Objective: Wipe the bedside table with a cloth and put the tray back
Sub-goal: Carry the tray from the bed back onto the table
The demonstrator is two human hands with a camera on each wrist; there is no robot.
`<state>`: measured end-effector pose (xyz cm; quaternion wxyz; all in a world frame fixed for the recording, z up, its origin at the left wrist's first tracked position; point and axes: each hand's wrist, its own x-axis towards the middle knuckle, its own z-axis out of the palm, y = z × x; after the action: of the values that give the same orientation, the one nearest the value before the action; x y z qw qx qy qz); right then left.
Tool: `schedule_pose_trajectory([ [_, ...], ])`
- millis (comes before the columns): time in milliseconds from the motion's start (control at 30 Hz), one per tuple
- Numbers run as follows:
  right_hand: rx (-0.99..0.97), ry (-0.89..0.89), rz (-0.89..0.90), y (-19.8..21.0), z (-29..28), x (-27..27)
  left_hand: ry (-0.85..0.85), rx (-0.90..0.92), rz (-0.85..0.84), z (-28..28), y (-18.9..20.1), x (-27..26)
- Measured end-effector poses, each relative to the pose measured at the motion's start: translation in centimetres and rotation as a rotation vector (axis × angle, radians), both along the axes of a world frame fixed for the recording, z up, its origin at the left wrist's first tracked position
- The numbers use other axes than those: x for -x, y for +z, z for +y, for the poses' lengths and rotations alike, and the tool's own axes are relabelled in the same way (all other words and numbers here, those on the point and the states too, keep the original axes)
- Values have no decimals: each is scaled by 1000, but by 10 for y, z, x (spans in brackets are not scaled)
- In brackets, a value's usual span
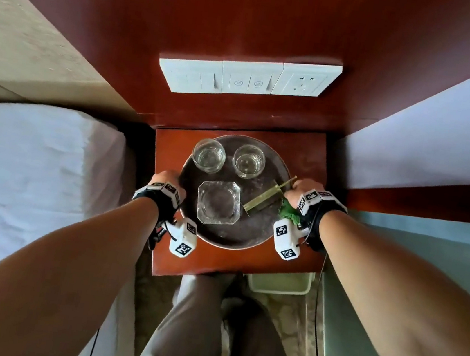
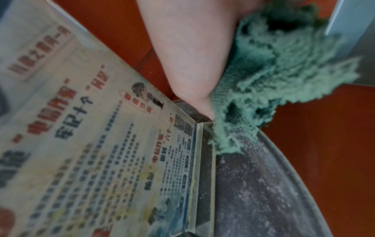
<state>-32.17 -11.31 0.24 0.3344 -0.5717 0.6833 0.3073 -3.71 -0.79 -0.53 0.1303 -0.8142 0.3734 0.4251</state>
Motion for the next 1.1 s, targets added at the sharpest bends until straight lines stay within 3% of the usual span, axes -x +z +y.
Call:
schedule_pose_trajectory([
  [333, 47, -28, 31, -43, -17, 2, -23, -6, -58, -26, -45, 3],
  [767, 140, -114, 2, -45, -24, -2, 74, -8, -61, -33, -63, 11],
  [933, 157, -178, -33, -38, -18, 2, 109, -17, -53, -27, -47, 21],
  [1100, 150, -282, -173, -5, 5, 12, 100, -40, -9, -9, -2, 40],
])
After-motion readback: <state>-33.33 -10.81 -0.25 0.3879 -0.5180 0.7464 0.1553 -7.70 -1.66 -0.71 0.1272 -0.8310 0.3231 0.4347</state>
